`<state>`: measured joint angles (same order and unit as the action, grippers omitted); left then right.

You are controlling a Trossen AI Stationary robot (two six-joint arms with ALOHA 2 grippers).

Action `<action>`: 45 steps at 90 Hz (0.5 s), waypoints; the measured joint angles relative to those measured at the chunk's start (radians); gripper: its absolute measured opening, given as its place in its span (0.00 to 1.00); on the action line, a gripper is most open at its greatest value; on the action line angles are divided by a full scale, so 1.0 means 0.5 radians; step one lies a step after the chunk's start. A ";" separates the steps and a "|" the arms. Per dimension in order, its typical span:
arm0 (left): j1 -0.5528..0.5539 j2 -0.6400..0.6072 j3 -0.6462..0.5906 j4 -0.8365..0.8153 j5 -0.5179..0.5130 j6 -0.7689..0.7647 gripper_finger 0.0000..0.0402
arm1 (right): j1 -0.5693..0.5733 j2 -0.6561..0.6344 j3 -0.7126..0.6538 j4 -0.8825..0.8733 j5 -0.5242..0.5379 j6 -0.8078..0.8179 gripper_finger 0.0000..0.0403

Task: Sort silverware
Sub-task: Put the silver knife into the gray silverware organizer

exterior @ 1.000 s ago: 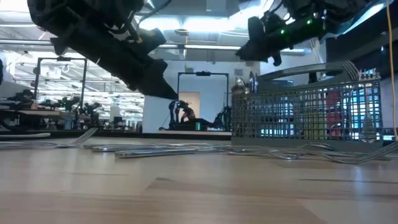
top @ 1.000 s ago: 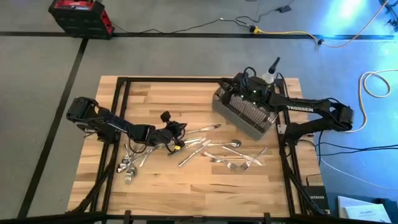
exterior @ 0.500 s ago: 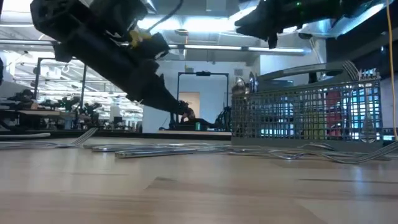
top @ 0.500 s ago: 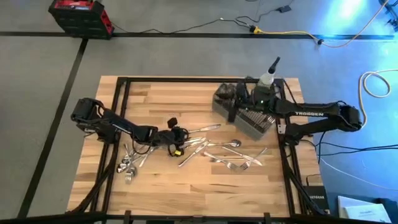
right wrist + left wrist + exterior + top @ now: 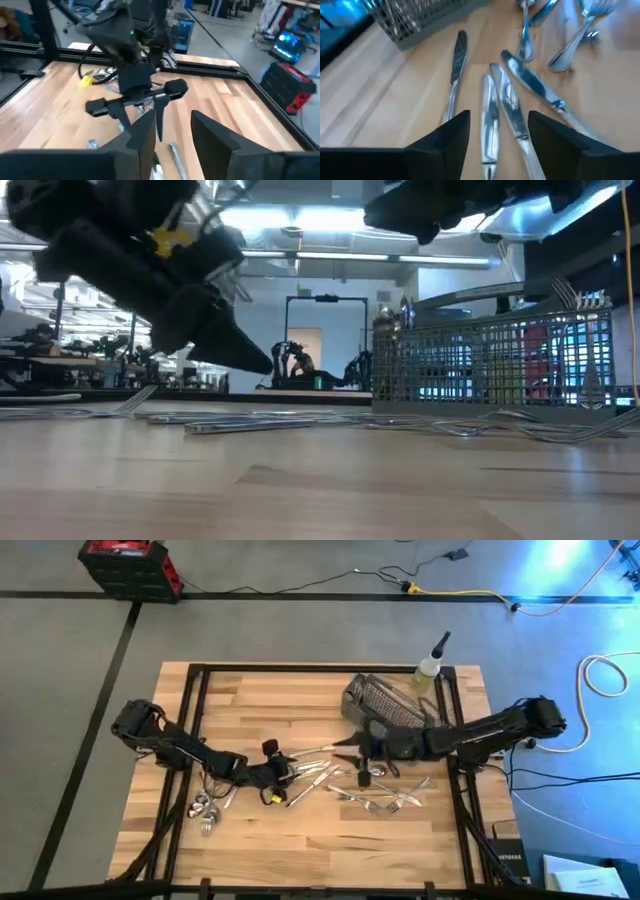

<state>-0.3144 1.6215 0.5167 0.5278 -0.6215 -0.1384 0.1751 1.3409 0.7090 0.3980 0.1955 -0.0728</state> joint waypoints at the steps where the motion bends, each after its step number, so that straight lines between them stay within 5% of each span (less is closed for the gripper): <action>1: -0.006 0.000 -0.010 0.013 -0.011 -0.012 0.46 | 0.006 0.013 0.000 0.021 0.001 -0.009 0.27; 45: -0.202 0.000 -0.603 0.816 -0.236 -0.216 0.43 | 0.068 0.534 0.000 0.856 -0.122 -0.128 0.27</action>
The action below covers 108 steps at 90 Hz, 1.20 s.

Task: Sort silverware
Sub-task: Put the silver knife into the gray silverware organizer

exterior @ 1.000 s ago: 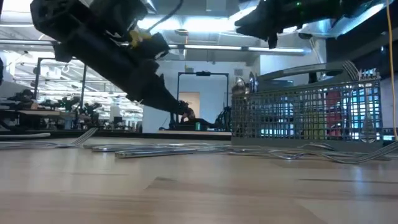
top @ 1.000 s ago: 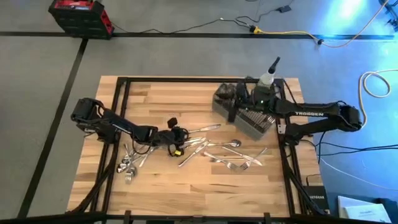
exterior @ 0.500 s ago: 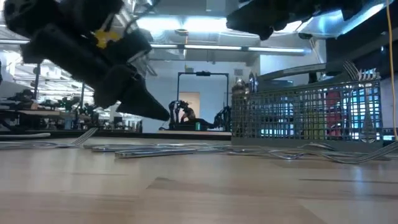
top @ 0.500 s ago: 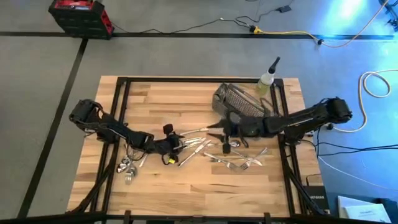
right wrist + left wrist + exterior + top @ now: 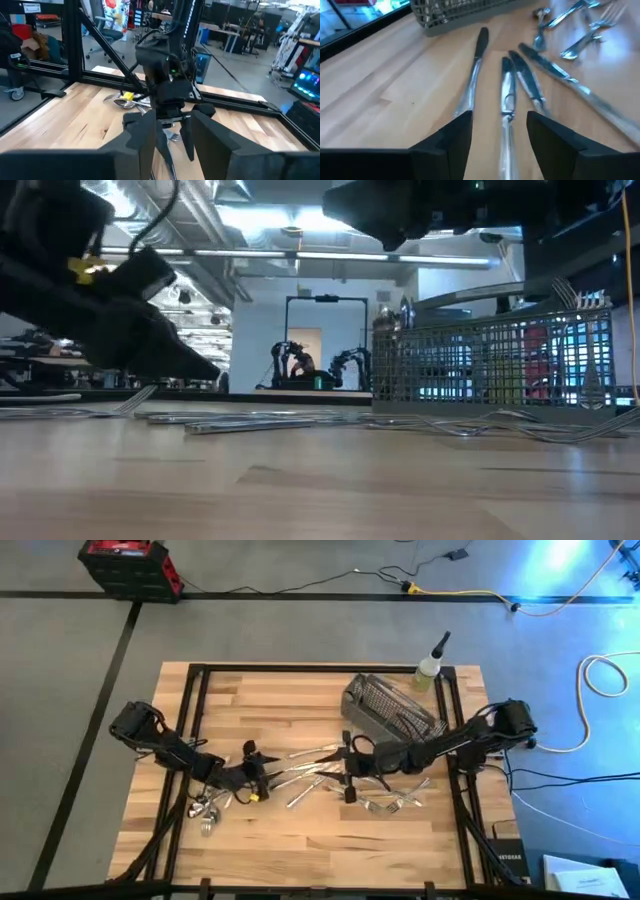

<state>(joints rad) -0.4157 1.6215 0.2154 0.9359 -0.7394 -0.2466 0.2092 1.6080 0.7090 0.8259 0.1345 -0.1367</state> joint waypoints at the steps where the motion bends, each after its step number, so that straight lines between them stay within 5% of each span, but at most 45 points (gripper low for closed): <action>1: -0.003 0.000 -0.003 -0.002 0.000 0.000 0.43 | 0.000 0.004 0.000 0.005 -0.001 -0.001 0.27; 71: -0.061 0.433 -0.005 0.039 -0.015 -0.421 0.42 | -0.005 0.031 0.000 0.069 -0.008 -0.050 0.27; 108: -0.062 0.439 -0.002 0.025 0.021 -0.361 0.17 | -0.005 0.031 0.000 0.074 -0.008 -0.050 0.27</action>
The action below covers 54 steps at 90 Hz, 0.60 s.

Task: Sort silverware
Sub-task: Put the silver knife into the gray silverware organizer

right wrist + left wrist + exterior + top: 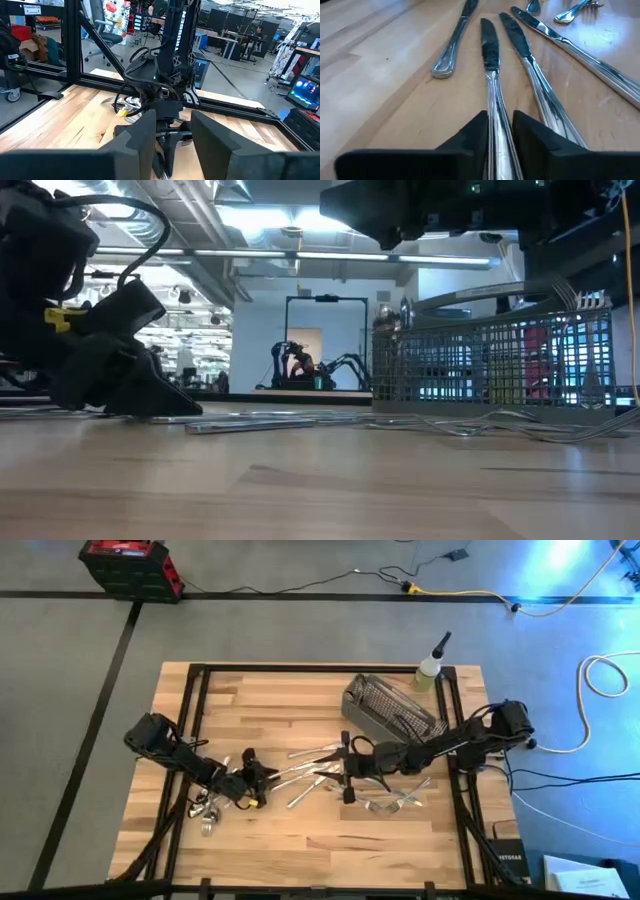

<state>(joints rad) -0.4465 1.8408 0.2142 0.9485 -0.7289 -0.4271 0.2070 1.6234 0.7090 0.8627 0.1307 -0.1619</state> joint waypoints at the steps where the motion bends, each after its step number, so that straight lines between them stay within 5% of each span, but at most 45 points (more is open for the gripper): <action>1: 0.000 0.000 0.000 0.000 0.000 0.001 0.16 | 0.000 0.000 0.000 0.000 0.000 0.000 0.27; 54: 0.006 0.015 -0.010 0.258 -0.059 0.242 0.09 | 0.000 0.000 0.001 0.002 0.014 -0.002 0.27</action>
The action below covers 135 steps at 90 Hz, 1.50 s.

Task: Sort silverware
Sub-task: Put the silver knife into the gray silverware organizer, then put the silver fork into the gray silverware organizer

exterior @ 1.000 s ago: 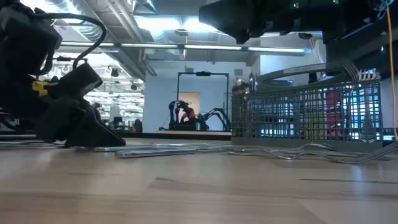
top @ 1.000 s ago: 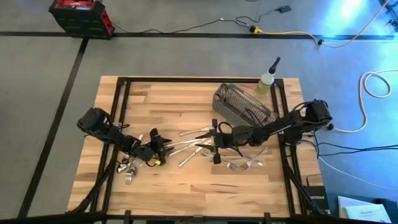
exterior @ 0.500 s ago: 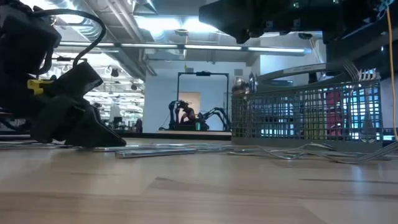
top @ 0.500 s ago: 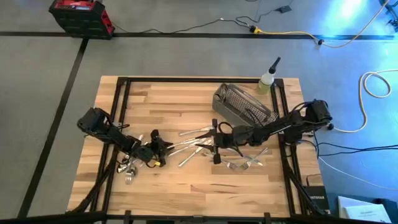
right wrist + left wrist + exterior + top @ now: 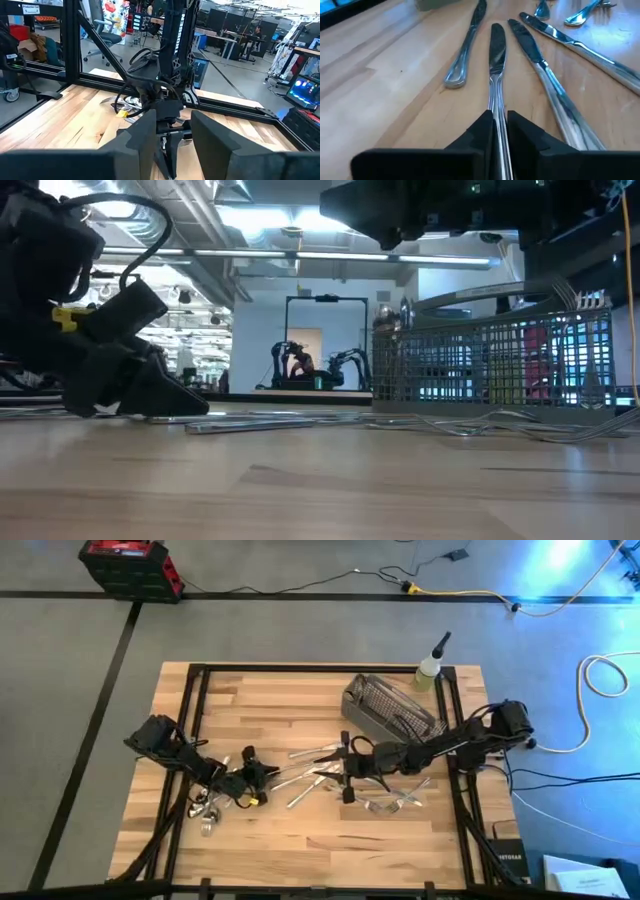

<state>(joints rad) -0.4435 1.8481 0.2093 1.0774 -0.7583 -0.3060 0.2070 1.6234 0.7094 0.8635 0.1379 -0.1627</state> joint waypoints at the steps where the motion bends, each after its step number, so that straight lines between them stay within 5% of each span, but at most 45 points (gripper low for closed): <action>1: 0.000 0.000 0.001 0.003 0.002 0.002 0.09 | 0.000 0.000 0.000 0.000 0.000 0.000 0.27; 44: -0.004 -0.003 0.069 -0.014 0.012 0.056 0.01 | 0.000 0.000 0.001 -0.009 0.001 0.001 0.27; 63: -0.004 -0.006 0.069 -0.030 0.005 0.042 0.01 | 0.000 0.000 0.003 -0.435 0.001 0.045 0.27; 92: -0.004 -0.008 0.072 -0.027 0.038 0.062 0.02 | -0.047 0.073 0.119 -0.563 -0.036 0.039 0.26; 117: -0.060 -0.068 0.073 0.185 0.020 0.278 0.14 | -0.061 0.509 0.517 -0.802 -0.093 -0.005 0.21; 135: -0.234 -0.373 0.049 -0.048 -0.295 0.149 0.24 | -0.062 0.620 0.742 -1.092 -0.101 -0.007 0.21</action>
<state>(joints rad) -0.5602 1.6613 0.2337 1.0534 -0.9057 -0.2314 0.1761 1.9335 1.0802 0.3173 0.0876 -0.1661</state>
